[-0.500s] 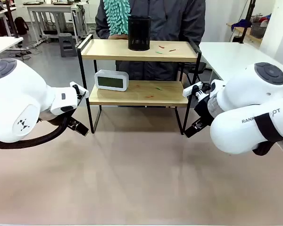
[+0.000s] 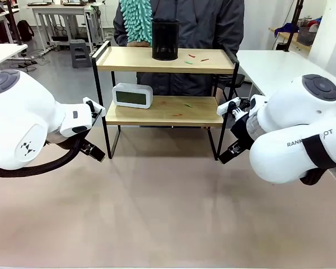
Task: Clean the shelf.
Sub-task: Pick up the Duster from the human.
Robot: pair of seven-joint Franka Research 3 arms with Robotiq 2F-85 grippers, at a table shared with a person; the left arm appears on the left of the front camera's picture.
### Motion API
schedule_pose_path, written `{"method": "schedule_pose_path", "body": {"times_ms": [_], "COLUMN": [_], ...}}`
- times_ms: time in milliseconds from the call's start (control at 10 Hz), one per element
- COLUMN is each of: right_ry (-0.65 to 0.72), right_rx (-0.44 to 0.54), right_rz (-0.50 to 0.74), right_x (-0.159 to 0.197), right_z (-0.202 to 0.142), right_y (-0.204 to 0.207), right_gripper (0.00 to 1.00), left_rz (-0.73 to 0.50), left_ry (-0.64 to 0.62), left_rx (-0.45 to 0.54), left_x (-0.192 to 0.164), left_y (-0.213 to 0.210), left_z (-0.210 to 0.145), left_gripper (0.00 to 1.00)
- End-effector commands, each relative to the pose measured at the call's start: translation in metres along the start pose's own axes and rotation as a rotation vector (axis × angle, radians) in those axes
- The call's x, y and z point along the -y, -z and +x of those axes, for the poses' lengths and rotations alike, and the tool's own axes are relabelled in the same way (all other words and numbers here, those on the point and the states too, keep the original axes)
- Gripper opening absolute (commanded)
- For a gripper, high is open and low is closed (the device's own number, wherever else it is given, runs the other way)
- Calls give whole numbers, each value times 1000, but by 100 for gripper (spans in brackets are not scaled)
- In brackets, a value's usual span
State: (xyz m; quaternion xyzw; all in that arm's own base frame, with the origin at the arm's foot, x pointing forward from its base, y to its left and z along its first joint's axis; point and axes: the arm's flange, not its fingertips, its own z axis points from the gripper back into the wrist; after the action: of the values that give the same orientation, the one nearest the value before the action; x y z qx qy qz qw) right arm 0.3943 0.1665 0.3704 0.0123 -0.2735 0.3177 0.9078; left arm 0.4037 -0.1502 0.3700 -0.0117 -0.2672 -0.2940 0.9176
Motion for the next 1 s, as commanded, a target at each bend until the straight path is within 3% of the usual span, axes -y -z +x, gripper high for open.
{"method": "schedule_pose_path", "body": {"times_ms": [0,300,400,500,600,800,900], "right_ry": [1,0,0,199,413,749,887], "right_rx": [0,0,-102,-64,27,183,287], "right_rz": [0,0,84,145,274,482,621], "right_x": [0,0,0,13,39,94,126], "right_z": [0,0,0,-8,-35,-110,-154], "right_y": [0,0,-51,-115,-184,-243,-244], "right_gripper": [100,100,100,100,100,100,100], "left_rz": [0,0,-104,-229,-377,-507,-636], "left_ry": [1,0,135,101,-34,-272,-383], "left_rx": [0,0,-21,93,137,261,376], "left_x": [0,0,4,-1,-20,-78,-112], "left_y": [0,0,-45,-106,-168,-227,-229], "left_z": [0,0,3,-2,-21,-79,-115], "left_gripper": [100,100,100,100,100,100,100]}}
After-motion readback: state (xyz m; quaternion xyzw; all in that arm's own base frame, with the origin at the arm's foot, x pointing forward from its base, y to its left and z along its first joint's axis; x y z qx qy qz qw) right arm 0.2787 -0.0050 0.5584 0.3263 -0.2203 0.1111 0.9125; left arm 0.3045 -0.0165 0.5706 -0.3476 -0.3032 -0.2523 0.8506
